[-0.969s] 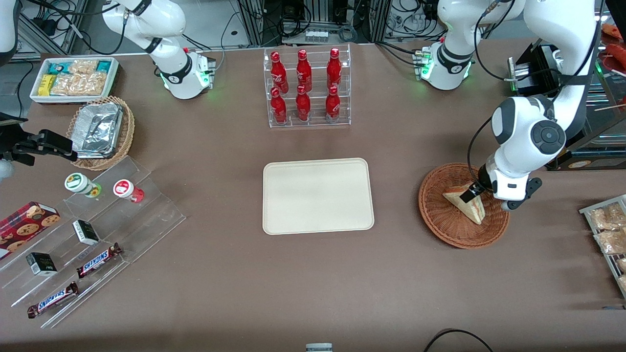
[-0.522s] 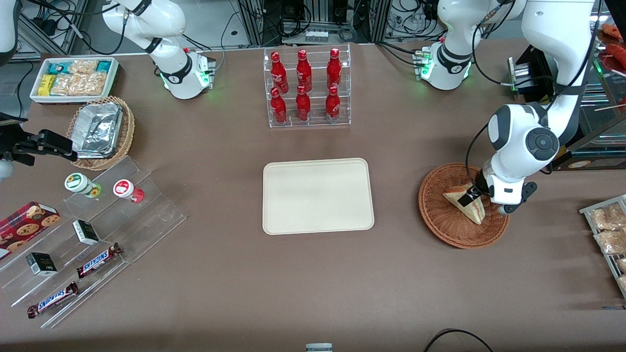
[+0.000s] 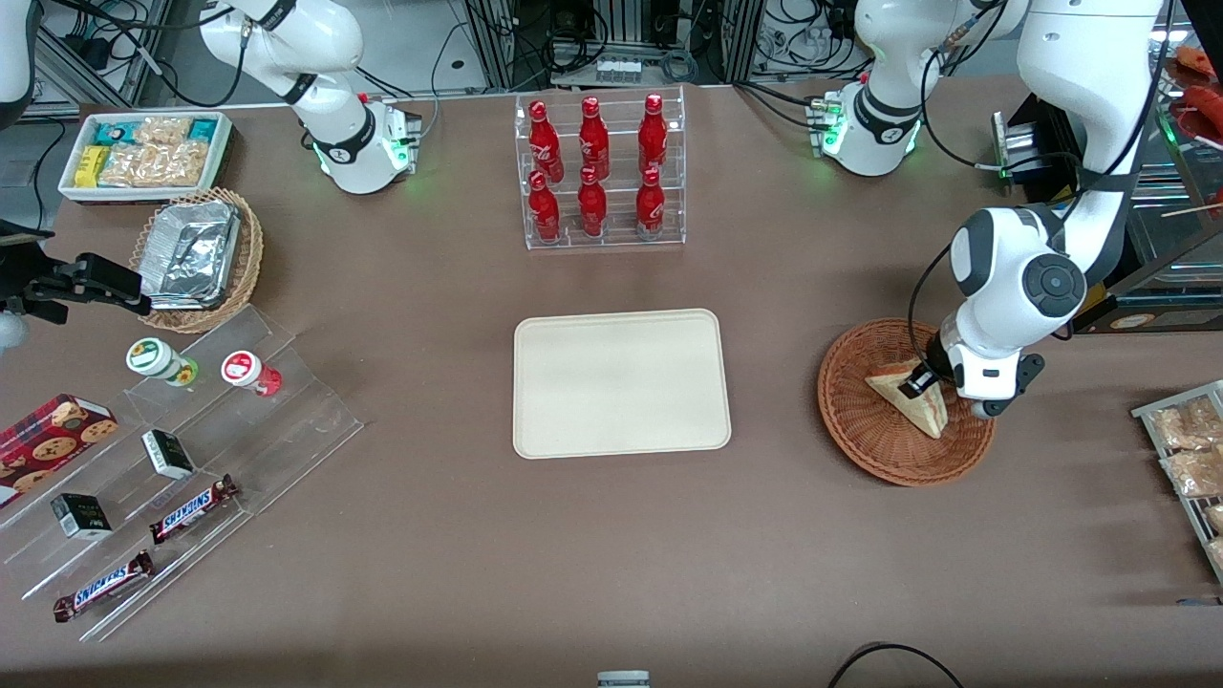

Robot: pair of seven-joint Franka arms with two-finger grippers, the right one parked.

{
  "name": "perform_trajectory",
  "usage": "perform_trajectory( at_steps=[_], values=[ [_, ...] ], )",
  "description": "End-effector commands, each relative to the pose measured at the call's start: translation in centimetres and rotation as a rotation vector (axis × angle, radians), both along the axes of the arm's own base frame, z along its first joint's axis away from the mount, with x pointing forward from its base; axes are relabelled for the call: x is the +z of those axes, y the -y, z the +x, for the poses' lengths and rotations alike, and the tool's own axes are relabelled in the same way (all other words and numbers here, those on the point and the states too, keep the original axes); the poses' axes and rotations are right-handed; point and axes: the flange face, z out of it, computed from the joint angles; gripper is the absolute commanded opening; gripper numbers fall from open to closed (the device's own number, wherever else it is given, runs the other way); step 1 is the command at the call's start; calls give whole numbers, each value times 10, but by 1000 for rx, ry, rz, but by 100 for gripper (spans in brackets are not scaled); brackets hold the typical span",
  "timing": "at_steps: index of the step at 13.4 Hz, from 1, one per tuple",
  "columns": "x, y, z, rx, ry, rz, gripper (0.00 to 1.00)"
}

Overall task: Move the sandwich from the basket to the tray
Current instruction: 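Lower the left gripper and close it on the wrapped sandwich, then lift the sandwich out of the basket and carry it toward the tray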

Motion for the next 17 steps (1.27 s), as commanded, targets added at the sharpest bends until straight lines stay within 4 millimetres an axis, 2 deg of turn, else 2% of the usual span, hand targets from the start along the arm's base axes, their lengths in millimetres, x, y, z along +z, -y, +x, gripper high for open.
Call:
perform_trajectory(
  at_steps=[1, 2, 6, 9, 12, 15, 17],
  values=[
    [6, 1, -5, 18, 5, 1, 0],
    [10, 0, -5, 16, -4, 2, 0],
    [48, 12, 7, -30, -24, 16, 0],
    [82, 38, 21, -80, -61, 24, 0],
    [111, 82, 29, -179, -97, 49, 0],
    [117, 135, 22, -274, -97, 51, 0],
    [118, 177, 16, -345, -90, 51, 0]
  ],
)
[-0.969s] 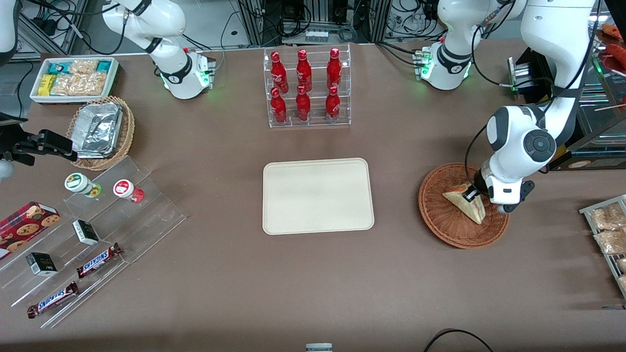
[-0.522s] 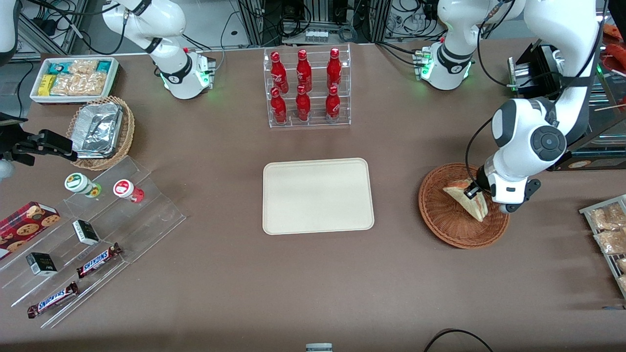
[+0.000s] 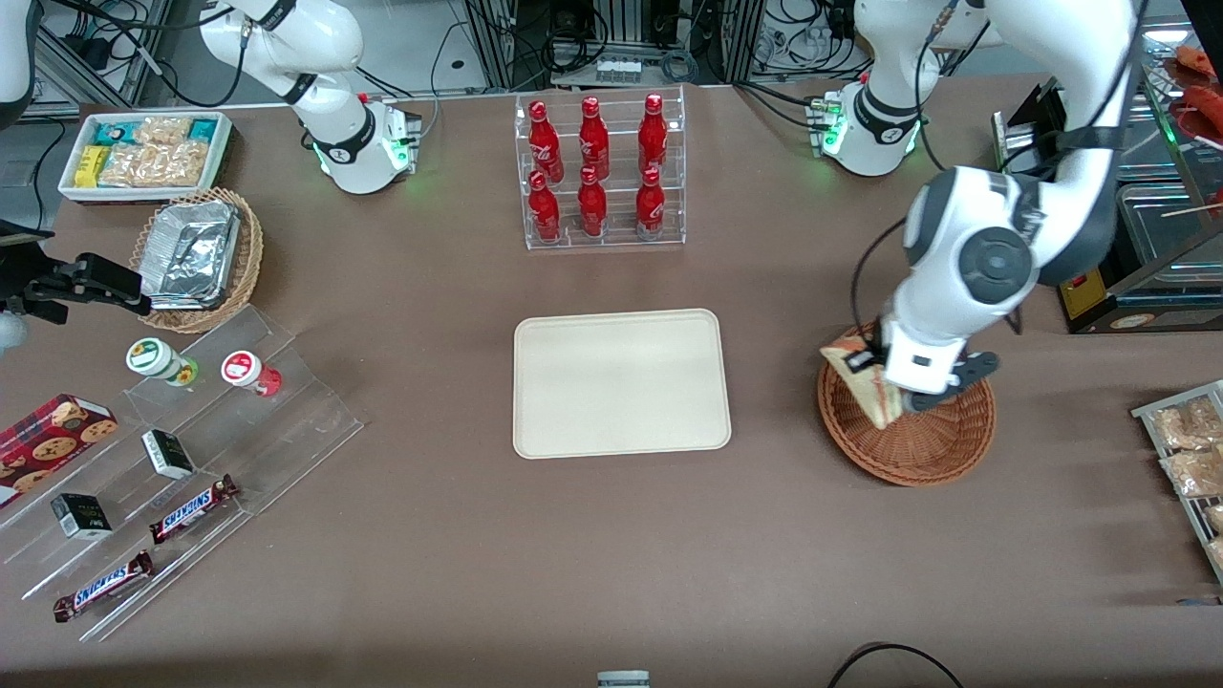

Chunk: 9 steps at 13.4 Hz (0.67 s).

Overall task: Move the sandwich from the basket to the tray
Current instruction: 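Lift the sandwich out of the basket and carry it toward the tray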

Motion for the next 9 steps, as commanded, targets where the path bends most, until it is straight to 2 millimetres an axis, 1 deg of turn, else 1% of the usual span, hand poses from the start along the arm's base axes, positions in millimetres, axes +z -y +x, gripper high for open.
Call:
perform_trajectory(
  at_steps=[1, 3, 5, 6, 8, 9],
  values=[
    [5, 50, -2, -112, 4, 5, 0],
    [6, 100, -8, -197, 5, -9, 0],
    [1, 131, -14, -226, -14, -14, 0],
    [-2, 151, -22, -252, -12, -20, 0],
    [-4, 181, -24, -284, -19, -51, 0],
    [-10, 199, -27, -308, -23, -55, 0]
  ],
)
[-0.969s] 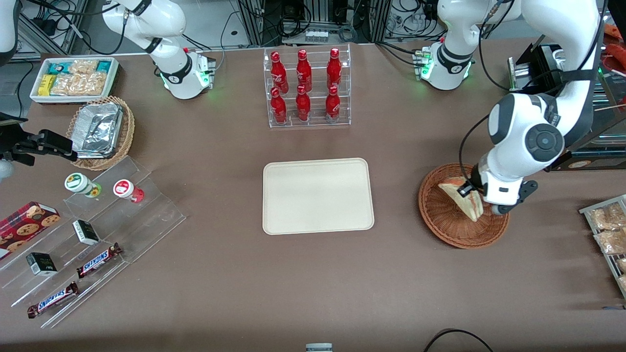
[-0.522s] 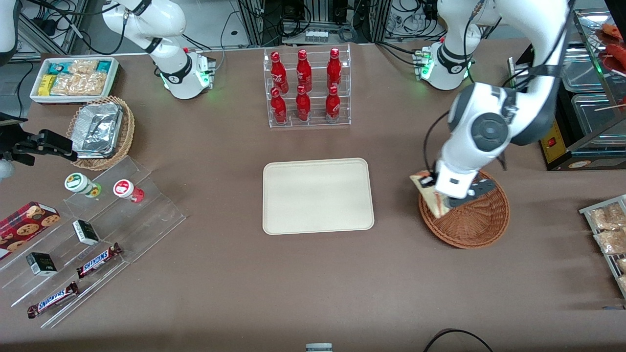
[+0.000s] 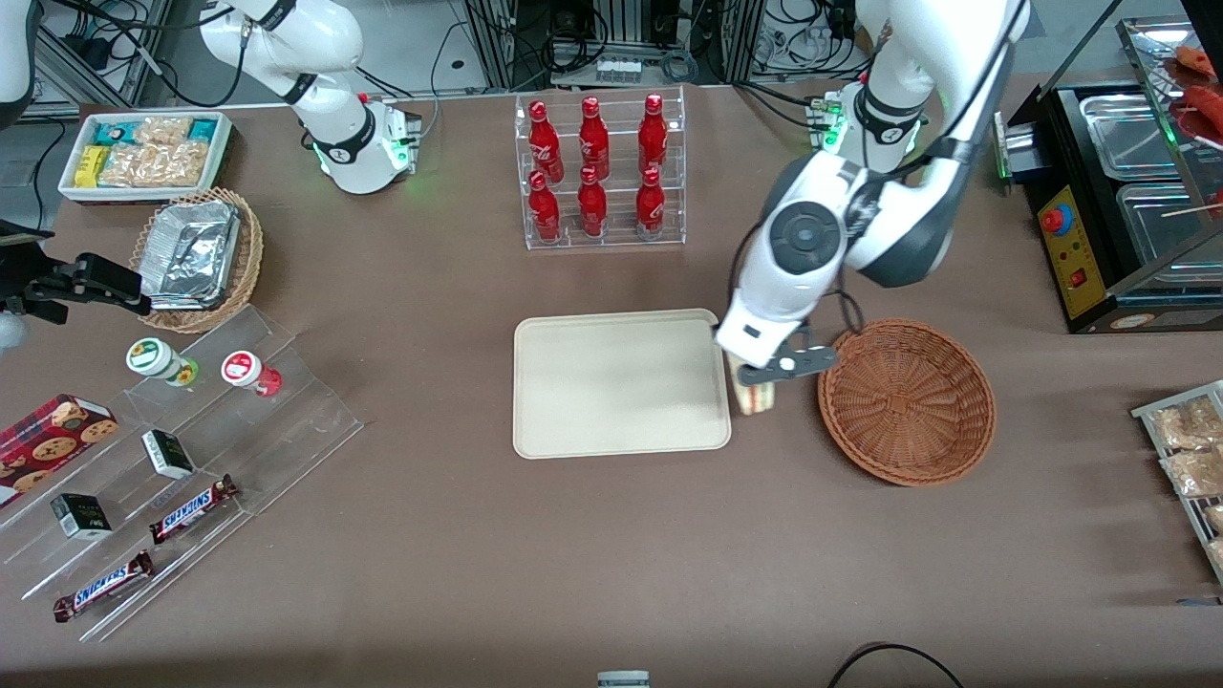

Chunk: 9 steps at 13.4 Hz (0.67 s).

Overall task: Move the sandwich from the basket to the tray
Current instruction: 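Lift the sandwich out of the basket and carry it toward the tray, then lower the held sandwich onto the cream tray and open the left gripper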

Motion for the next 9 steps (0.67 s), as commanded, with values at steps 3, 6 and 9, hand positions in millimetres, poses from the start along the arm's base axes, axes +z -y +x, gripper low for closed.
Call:
perform_trajectory(
  at_steps=[3, 6, 9],
  values=[
    [-20, 68, -5, -97, -19, -16, 0],
    [-38, 108, -5, -143, -23, -32, 0],
    [-56, 137, -12, -160, -28, -37, 0]
  ],
)
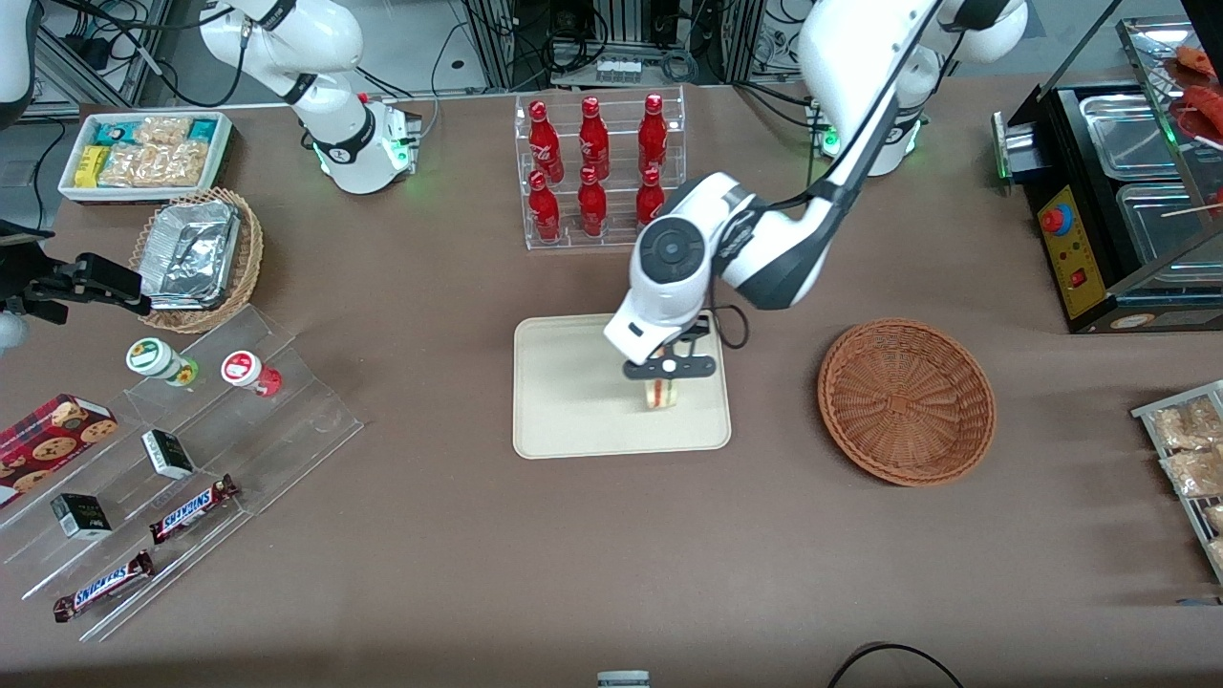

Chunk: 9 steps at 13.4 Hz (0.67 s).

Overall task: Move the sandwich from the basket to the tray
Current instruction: 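Lower the held sandwich onto the cream tray and open the left gripper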

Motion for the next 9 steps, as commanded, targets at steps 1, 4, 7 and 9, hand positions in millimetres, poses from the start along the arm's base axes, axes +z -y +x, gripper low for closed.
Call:
perform_trajectory(
  at_steps=[1, 4, 7, 9],
  values=[
    [-9, 30, 4, -10, -4, -15, 0],
    [-25, 41, 7, 9, -9, -13, 0],
    [-35, 43, 11, 35, -10, -5, 0],
    [-42, 42, 12, 43, -14, 6, 0]
  ],
)
